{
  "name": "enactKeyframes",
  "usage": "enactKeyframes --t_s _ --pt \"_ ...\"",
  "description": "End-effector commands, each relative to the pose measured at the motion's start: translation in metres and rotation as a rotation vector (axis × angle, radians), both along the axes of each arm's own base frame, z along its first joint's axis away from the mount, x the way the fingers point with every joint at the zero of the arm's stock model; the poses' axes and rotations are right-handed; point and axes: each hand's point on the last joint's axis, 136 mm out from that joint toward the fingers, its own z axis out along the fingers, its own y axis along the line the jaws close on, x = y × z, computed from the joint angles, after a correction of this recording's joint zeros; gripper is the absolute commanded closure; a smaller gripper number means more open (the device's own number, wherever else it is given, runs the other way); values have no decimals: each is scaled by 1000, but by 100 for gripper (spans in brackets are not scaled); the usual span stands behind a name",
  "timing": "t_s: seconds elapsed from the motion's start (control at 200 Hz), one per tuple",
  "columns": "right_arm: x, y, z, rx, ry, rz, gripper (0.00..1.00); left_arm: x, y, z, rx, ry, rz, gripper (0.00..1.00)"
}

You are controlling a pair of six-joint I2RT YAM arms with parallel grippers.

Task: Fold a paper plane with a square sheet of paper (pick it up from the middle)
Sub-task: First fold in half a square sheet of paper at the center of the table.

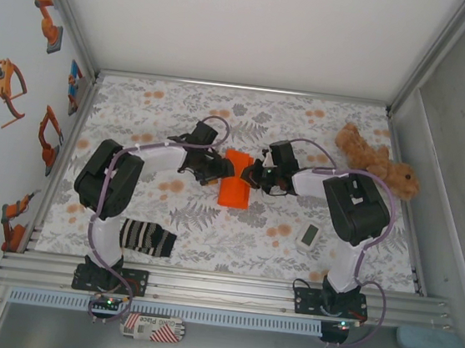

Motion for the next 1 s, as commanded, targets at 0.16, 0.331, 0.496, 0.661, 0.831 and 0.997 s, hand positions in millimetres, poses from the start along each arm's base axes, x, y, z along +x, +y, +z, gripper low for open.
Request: enactKeyframes --t_s 0.16,0.331,0.496,0.661,0.831,0.997 --pt "2 -2 -6 -18 -5 -9 100 2 -3 -4 41 7 -30 49" --pt "2 -2 -6 -17 -5 -9 100 3 -4 -7 70 17 -41 52" --pt "2 -2 -4 -11 -14 -8 100 1 0 -17 101 41 -38 53" --pt "4 -5 2 -34 -33 -14 97 -1 7 -25 148 59 -26 54" --pt "8 -33 10 -168 -93 -68 82 -8 23 -50 245 106 -14 57" --pt "10 -64 25 -242 -154 -153 66 -21 31 -73 307 152 -33 58"
